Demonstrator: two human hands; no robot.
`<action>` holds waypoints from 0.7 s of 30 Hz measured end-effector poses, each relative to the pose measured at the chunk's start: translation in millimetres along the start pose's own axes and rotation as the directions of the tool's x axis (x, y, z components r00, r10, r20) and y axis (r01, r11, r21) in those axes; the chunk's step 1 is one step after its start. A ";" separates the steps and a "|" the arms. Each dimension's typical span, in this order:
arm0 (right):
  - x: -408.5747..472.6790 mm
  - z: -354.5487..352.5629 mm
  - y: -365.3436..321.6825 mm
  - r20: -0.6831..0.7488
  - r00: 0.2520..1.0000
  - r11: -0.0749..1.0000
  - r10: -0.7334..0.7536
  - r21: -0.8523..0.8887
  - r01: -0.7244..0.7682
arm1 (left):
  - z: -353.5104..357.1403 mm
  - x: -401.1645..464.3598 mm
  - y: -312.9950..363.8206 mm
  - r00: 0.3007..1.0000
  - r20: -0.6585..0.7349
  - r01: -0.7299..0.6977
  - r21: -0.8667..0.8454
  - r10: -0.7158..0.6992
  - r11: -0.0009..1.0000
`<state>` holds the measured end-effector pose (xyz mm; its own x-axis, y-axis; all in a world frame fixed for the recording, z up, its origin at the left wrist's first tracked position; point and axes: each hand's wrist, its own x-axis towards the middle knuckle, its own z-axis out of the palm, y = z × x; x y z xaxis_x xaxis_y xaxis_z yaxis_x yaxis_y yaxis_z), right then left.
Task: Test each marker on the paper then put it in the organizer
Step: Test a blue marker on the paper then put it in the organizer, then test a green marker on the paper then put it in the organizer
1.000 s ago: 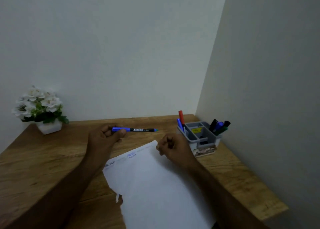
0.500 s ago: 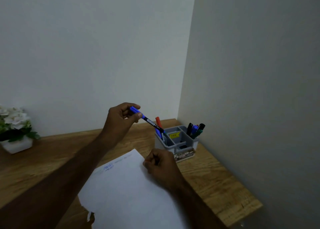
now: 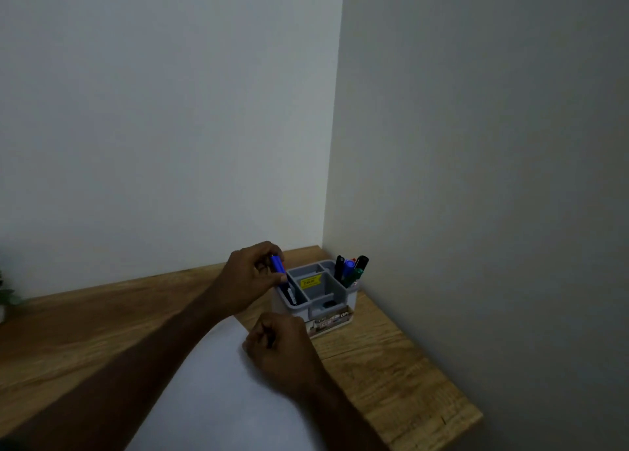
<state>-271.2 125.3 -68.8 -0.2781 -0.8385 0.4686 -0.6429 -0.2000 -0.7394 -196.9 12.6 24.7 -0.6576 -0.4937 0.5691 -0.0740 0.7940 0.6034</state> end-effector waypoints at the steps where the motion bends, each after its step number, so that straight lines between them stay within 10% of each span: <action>1: 0.2 -0.4 -0.1 0.005 1.000 1.000 -0.002 0.003 0.002 | 0.9 0.2 -2.2 1.000 -0.021 0.002 0.008 -0.001 1.000; 21: 0.5 -9.5 -18.8 -0.011 1.000 0.995 -0.029 -0.096 0.028 | -74.8 -97.6 -11.3 0.977 -0.081 0.209 0.131 -0.199 0.969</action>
<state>-266.0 133.4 -50.1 -0.2667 -0.8268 0.4952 -0.7160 -0.1739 -0.6761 -75.8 25.3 4.2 -0.5670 -0.6691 0.4804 -0.3070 0.7128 0.6306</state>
